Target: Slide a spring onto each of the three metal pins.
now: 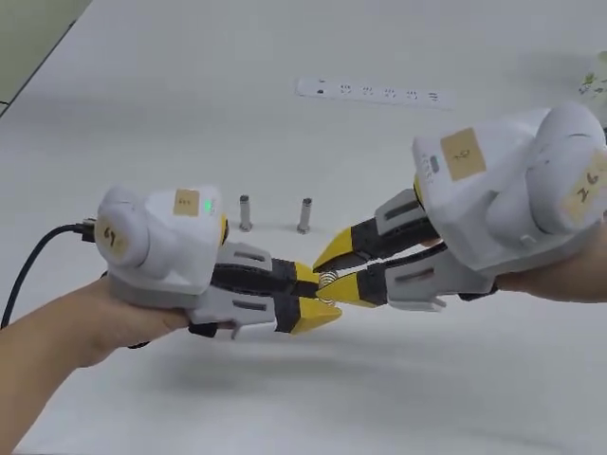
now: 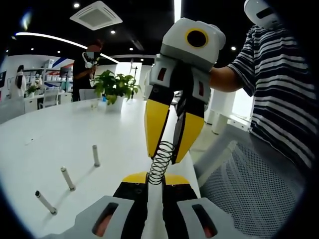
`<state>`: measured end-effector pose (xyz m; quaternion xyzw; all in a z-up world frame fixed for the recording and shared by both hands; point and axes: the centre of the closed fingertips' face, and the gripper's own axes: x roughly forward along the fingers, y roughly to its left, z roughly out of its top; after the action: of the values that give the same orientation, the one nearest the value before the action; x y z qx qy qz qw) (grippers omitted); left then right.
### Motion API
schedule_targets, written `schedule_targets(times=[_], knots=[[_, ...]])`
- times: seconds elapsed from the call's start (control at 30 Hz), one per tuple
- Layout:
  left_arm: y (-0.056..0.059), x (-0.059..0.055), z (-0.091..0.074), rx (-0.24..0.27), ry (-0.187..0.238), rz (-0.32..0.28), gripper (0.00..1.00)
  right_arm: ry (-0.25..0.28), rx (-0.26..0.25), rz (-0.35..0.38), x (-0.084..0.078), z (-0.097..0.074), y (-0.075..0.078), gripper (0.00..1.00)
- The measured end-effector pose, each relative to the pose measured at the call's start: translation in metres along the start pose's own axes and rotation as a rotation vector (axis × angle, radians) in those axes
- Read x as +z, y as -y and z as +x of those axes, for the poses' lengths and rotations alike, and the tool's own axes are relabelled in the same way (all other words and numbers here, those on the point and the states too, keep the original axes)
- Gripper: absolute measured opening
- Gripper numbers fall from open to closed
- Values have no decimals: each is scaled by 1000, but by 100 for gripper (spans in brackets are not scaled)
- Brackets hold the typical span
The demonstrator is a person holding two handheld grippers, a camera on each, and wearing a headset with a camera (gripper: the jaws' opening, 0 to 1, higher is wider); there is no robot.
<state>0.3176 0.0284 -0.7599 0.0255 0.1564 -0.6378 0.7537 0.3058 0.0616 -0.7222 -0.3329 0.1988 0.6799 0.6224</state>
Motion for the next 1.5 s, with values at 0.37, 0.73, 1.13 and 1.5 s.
schedule_targets(times=[0.37, 0.73, 1.13, 1.5], knots=[[0, -1, -2, 13, -15, 15, 2, 28, -18, 35, 0, 2, 1, 7], [2, 0, -1, 17, -27, 26, 3, 20, -13, 40, 1, 4, 0, 7], [-3, 3, -2, 44, -15, -1, 8, 18, -15, 27, 4, 5, 2, 7], [-12, 2, -16, 97, -5, -34, 22, 20, -21, 17, 7, 8, 8, 7]])
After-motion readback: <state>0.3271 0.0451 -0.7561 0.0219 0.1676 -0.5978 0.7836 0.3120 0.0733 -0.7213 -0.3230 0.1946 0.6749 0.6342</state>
